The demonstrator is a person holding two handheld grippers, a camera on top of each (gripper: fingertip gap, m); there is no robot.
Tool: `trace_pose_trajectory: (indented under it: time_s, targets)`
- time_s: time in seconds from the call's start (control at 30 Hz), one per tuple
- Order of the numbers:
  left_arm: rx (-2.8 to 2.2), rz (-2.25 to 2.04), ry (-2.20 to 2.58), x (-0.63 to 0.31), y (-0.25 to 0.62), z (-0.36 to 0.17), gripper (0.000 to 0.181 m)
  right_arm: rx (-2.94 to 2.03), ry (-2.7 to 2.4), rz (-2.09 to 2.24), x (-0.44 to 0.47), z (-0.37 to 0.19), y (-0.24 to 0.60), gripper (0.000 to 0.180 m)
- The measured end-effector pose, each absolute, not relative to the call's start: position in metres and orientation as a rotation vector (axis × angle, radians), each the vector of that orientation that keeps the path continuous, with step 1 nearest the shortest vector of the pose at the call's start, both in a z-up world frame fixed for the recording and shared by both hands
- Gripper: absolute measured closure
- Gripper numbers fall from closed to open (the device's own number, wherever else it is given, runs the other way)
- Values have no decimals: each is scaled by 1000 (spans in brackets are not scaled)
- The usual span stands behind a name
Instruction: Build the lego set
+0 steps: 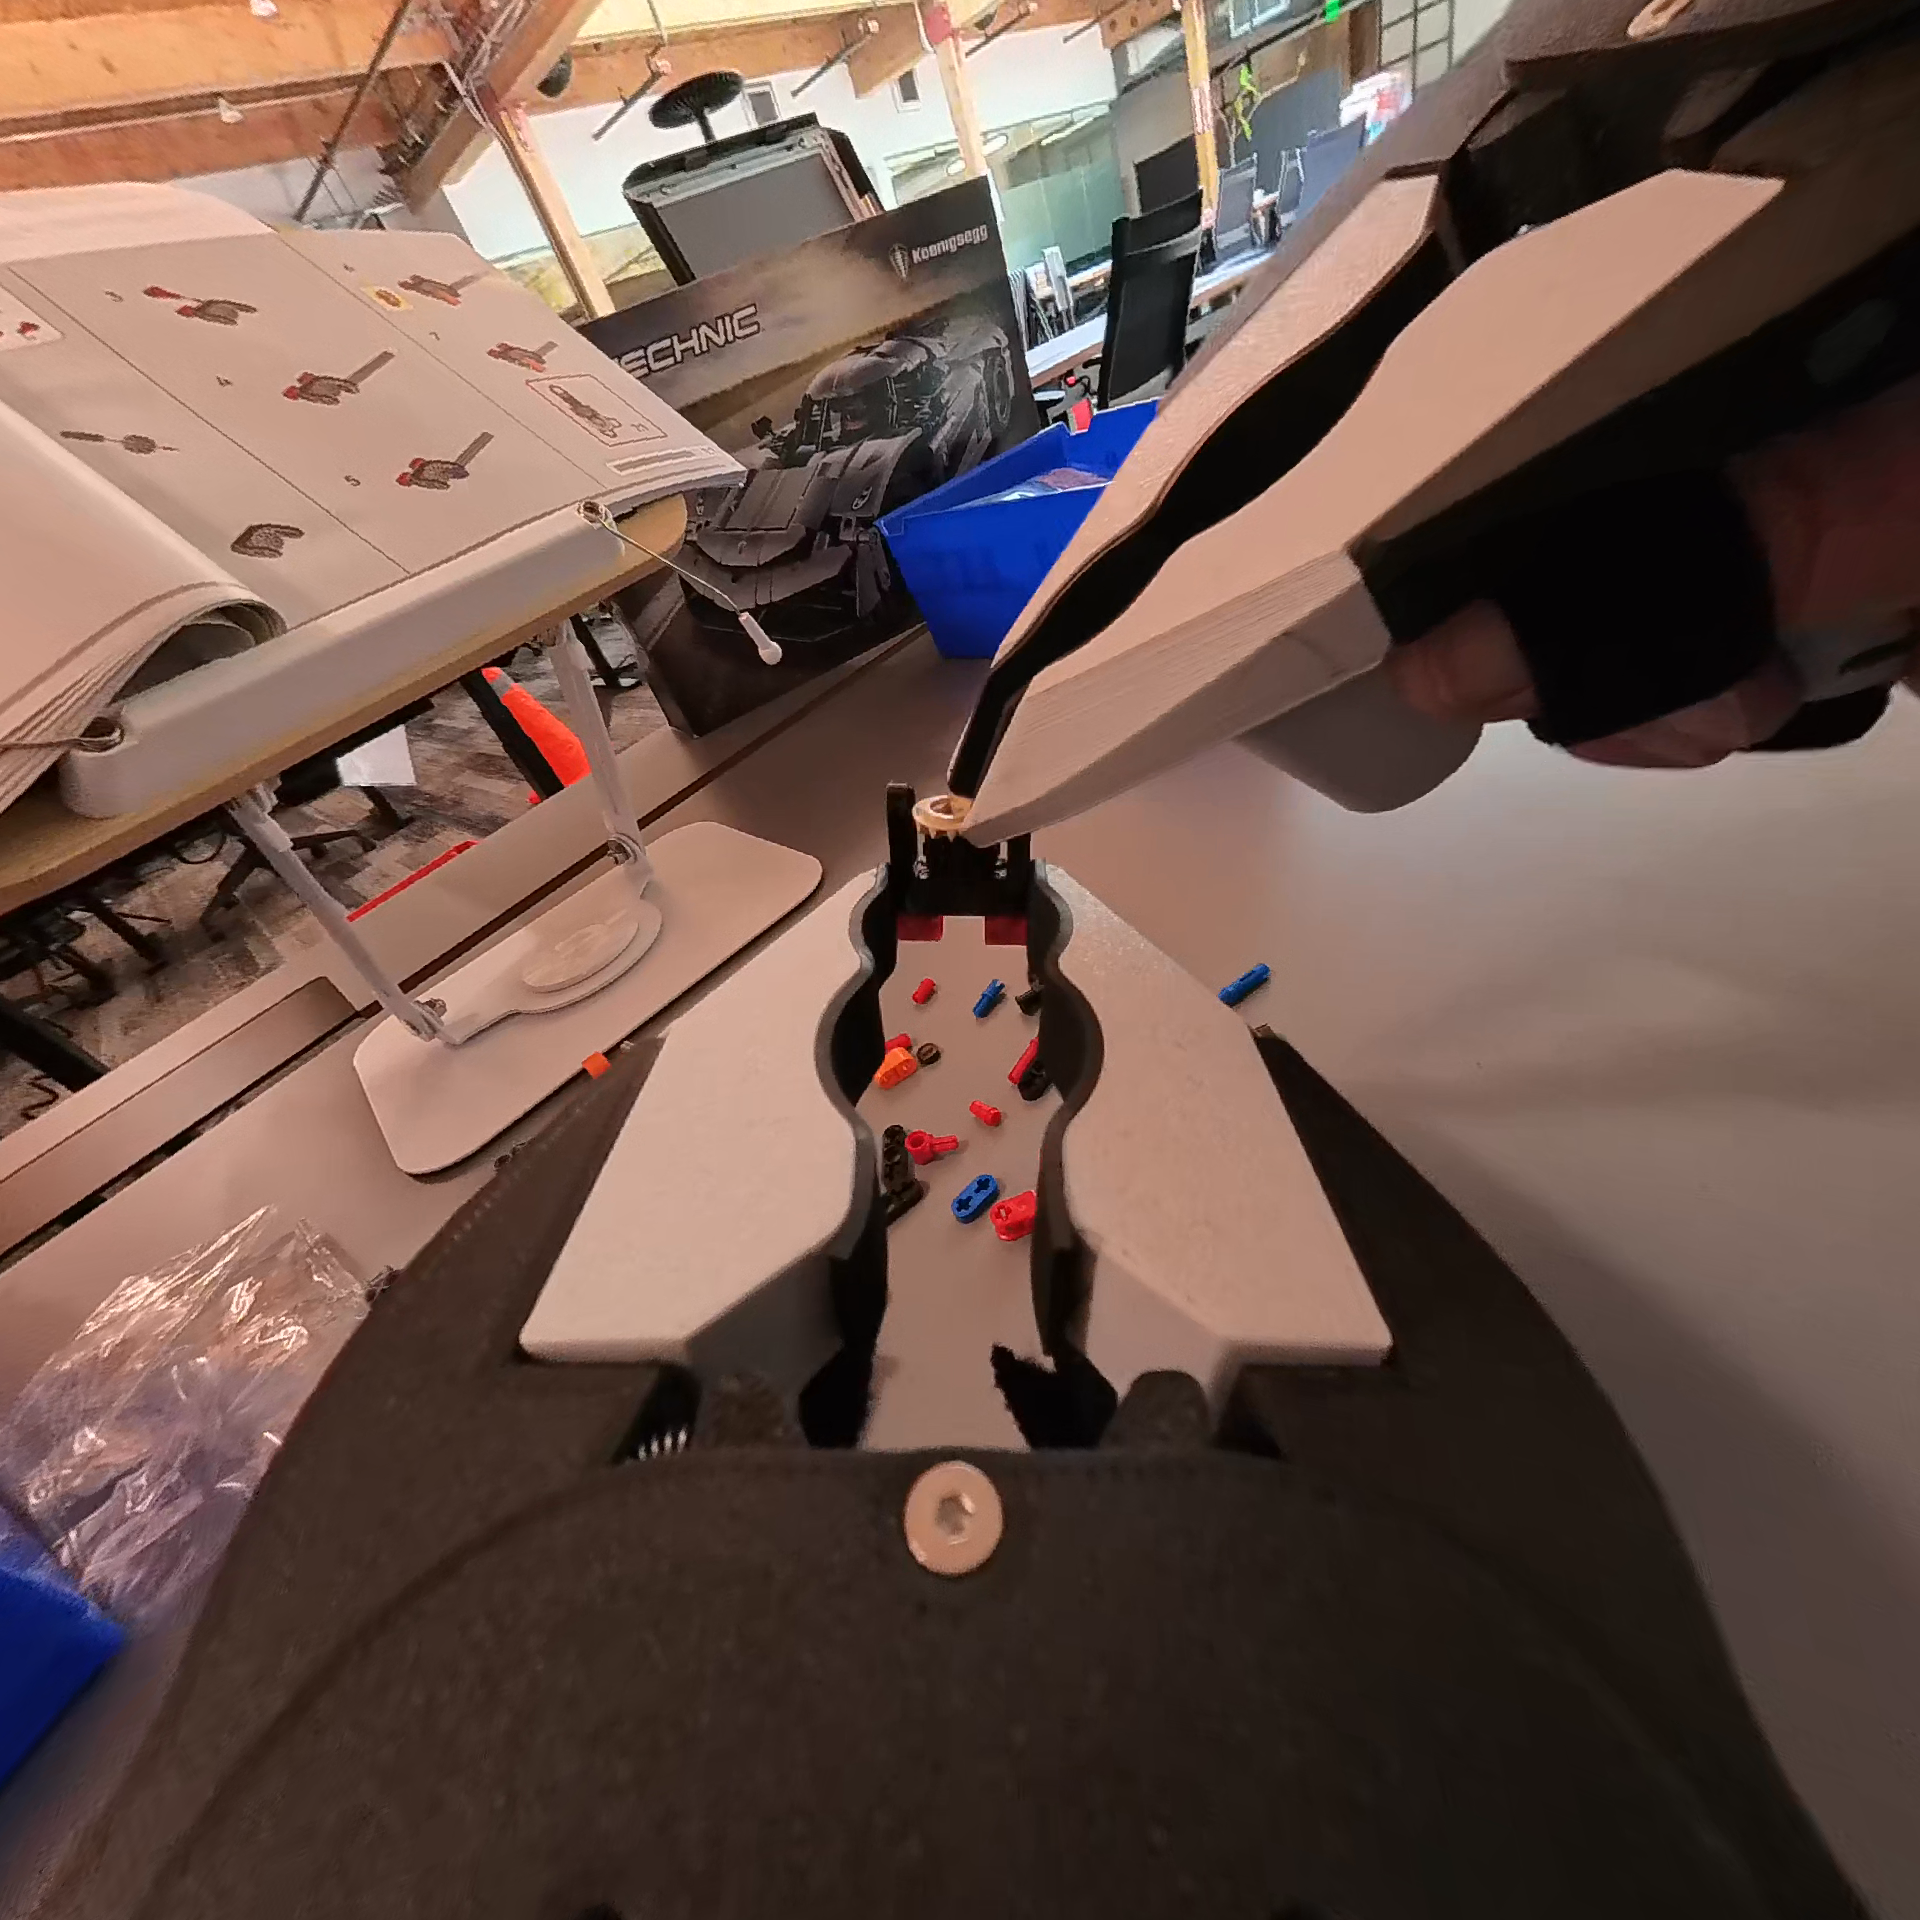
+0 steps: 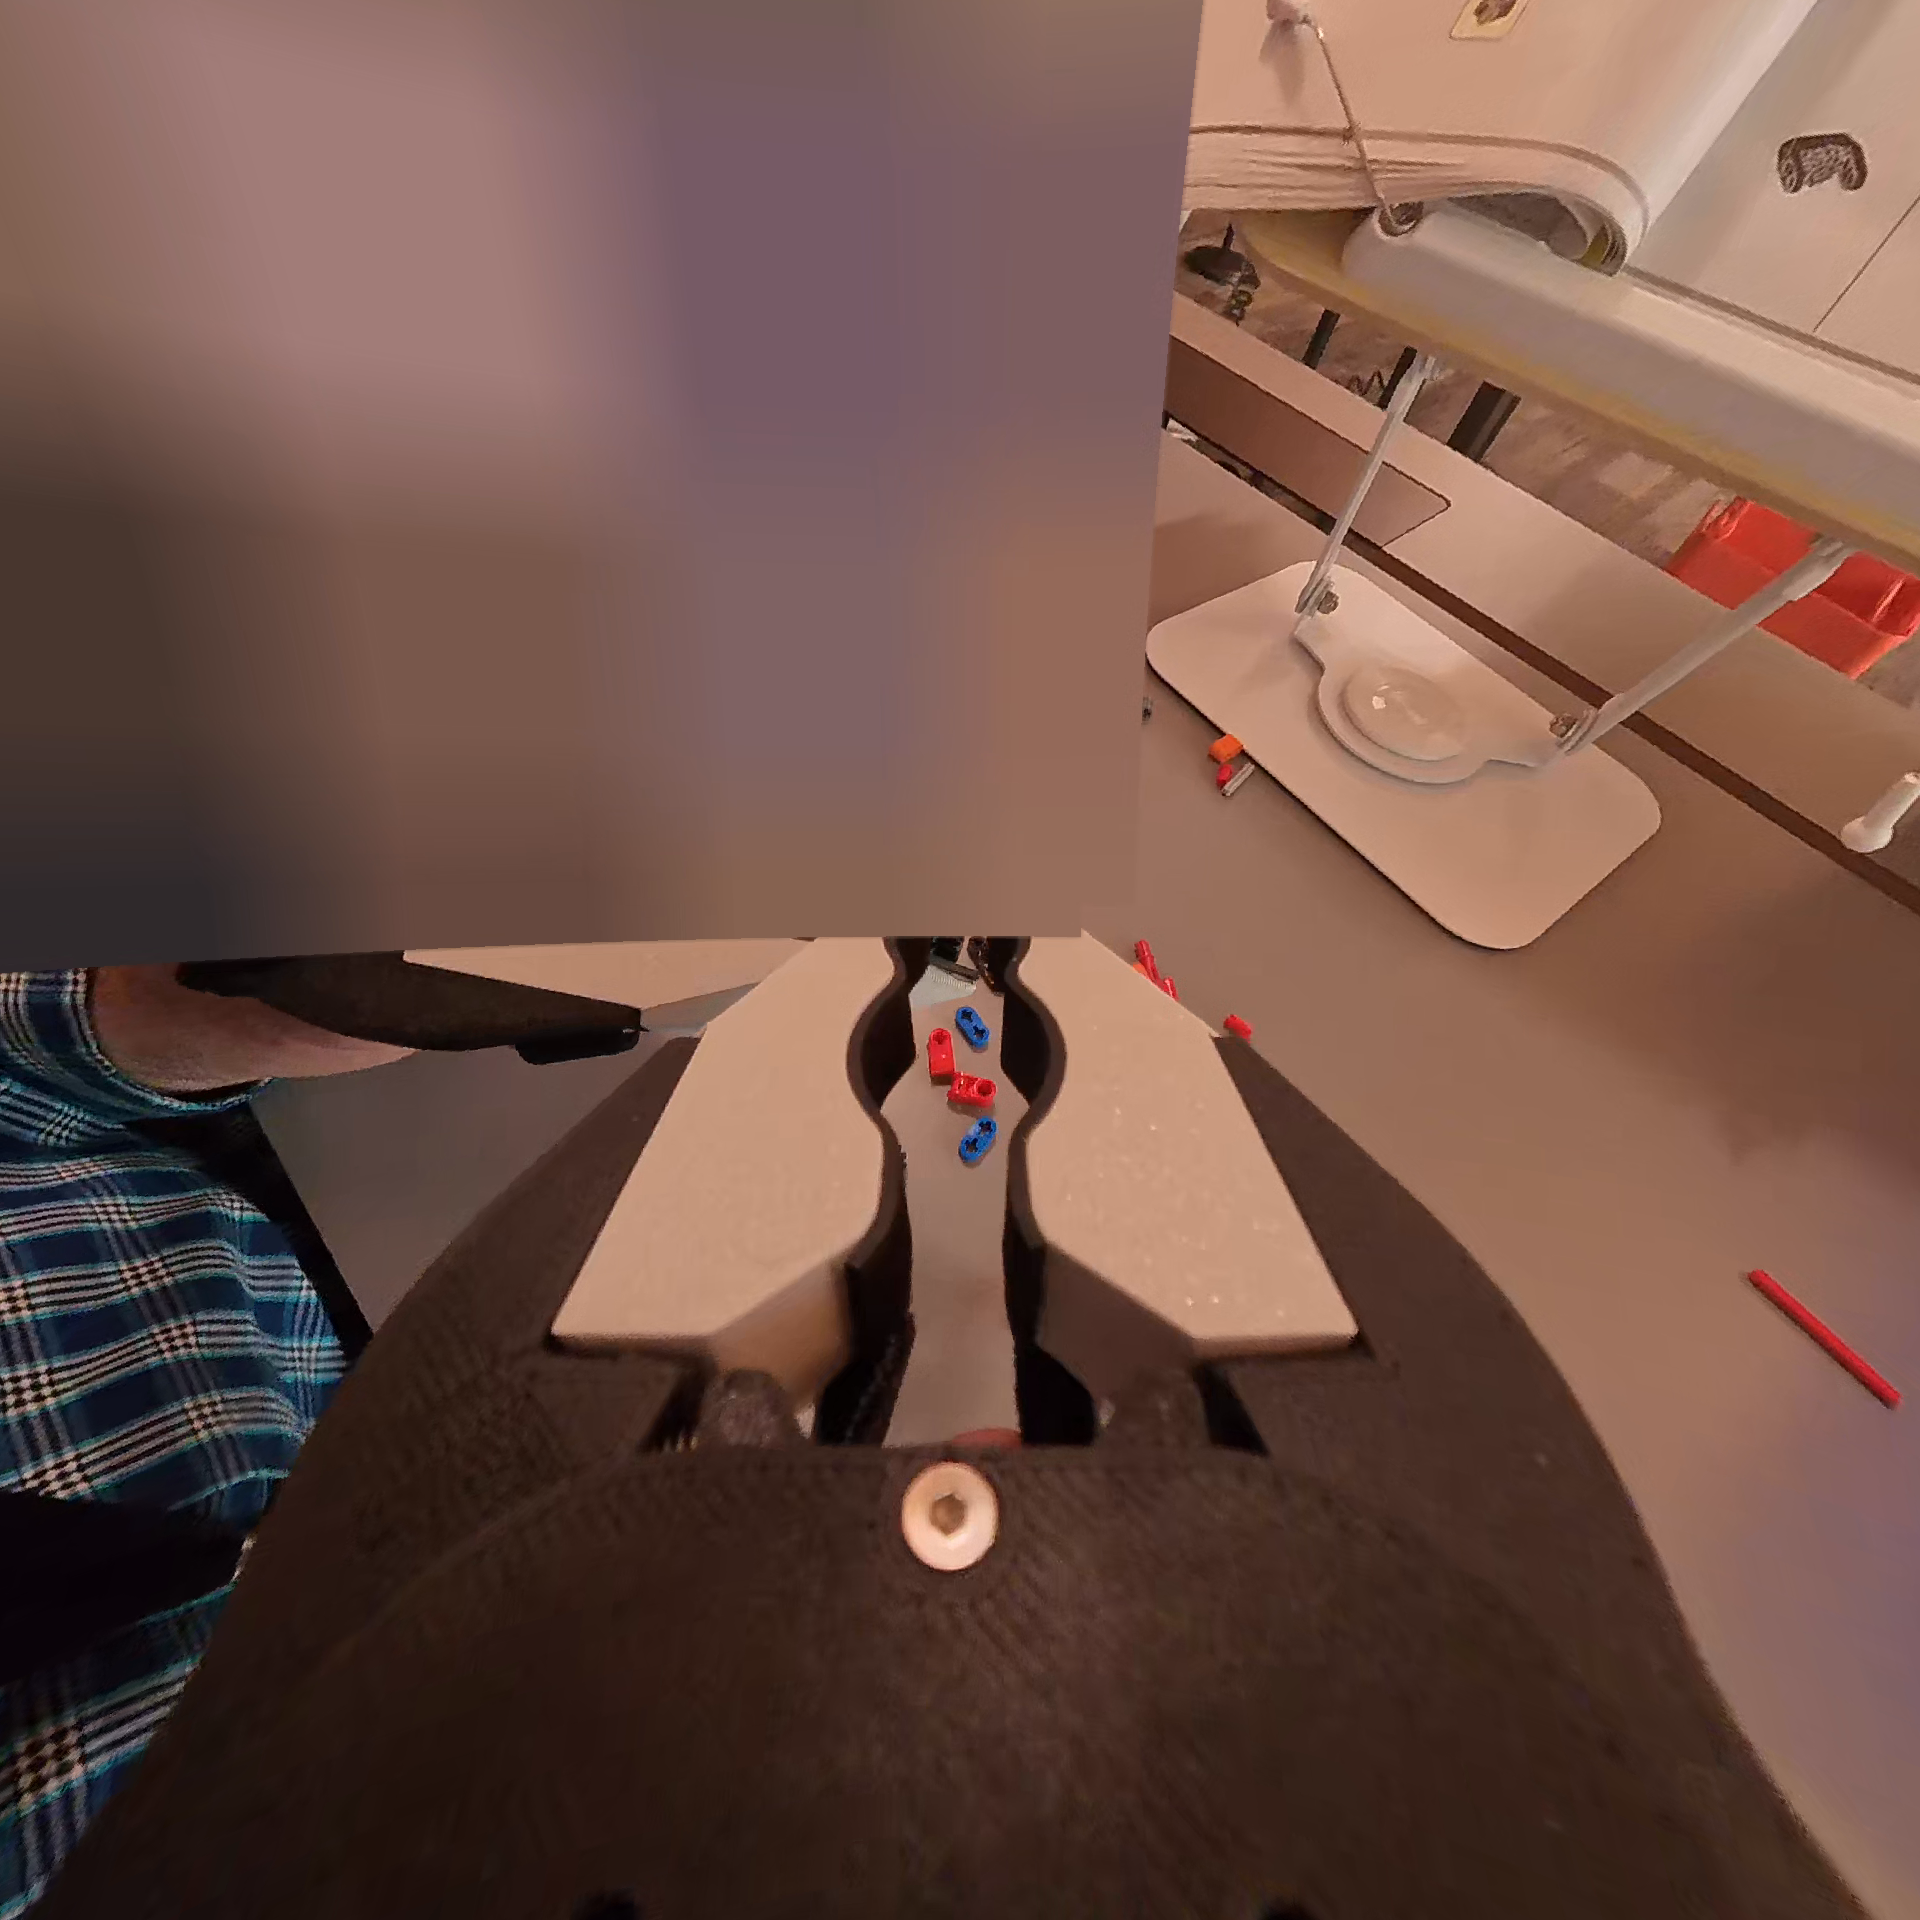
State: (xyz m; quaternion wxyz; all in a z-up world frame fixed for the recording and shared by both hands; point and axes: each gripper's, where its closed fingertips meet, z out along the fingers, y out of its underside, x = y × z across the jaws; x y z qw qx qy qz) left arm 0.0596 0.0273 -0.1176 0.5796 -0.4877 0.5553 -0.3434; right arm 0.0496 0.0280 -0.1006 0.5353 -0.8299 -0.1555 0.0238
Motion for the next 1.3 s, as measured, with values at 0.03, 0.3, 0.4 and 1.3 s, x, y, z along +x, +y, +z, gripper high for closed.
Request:
trace_pose_trajectory:
  time_s: [0.03, 0.3, 0.4, 1.3]
  targets:
    - [-1137, -795, 1303, 60, 27, -118, 158, -1988, -378, 58, 50, -101, 27, 173]
    - [-1109, -724, 1348, 62, 24, -124, 158, -2145, -453, 93, 52, -108, 20, 176]
    - [-1095, -692, 1380, 64, 21, -128, 158, -2214, -491, 106, 53, -112, 16, 180]
    - [-1101, -739, 1400, 69, 20, -130, 158, -2181, -510, 89, 57, -110, 13, 179]
